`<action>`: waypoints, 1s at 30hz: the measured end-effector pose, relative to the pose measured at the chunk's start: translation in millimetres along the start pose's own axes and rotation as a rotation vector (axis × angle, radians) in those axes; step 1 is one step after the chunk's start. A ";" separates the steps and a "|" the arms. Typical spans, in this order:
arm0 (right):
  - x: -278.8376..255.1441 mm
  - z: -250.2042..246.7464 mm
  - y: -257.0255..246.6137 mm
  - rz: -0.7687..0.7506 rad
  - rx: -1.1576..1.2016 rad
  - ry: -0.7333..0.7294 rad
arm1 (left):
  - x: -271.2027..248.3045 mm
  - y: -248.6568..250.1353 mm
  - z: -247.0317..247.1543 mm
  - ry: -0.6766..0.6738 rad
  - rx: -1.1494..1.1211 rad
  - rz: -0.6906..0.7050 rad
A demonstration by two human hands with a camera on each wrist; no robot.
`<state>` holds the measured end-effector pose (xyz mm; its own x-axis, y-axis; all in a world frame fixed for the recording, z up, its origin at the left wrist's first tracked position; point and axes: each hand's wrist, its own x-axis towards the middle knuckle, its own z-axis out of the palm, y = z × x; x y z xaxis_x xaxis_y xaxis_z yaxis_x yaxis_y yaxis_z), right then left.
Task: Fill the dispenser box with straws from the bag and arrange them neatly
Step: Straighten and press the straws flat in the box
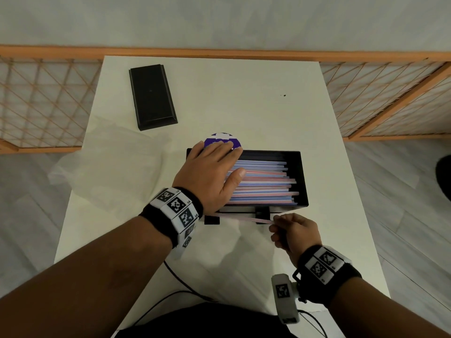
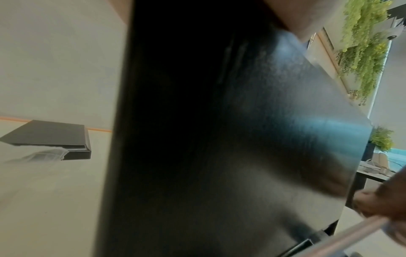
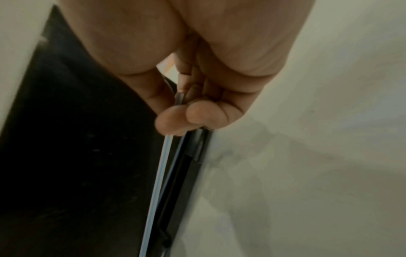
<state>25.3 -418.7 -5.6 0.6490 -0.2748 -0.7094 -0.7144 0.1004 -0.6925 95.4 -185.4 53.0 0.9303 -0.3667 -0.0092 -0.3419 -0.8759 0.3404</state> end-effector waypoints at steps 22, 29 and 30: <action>-16.7 14.4 -94.6 -1.121 -1.051 -0.141 | 0.1 10.8 -20.6 -0.224 -0.048 0.004; -20.5 50.5 -100.6 -0.792 -1.596 -0.339 | -3.6 14.5 -0.3 -0.308 0.199 -0.010; -19.7 50.6 -101.4 -0.783 -1.628 -0.349 | -4.2 15.3 -1.4 -0.332 0.194 -0.016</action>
<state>98.2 -375.0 71.9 0.7843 0.4118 -0.4640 0.3655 -0.9110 -0.1909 86.4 -196.8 59.5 0.8529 -0.4059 -0.3283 -0.3757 -0.9139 0.1538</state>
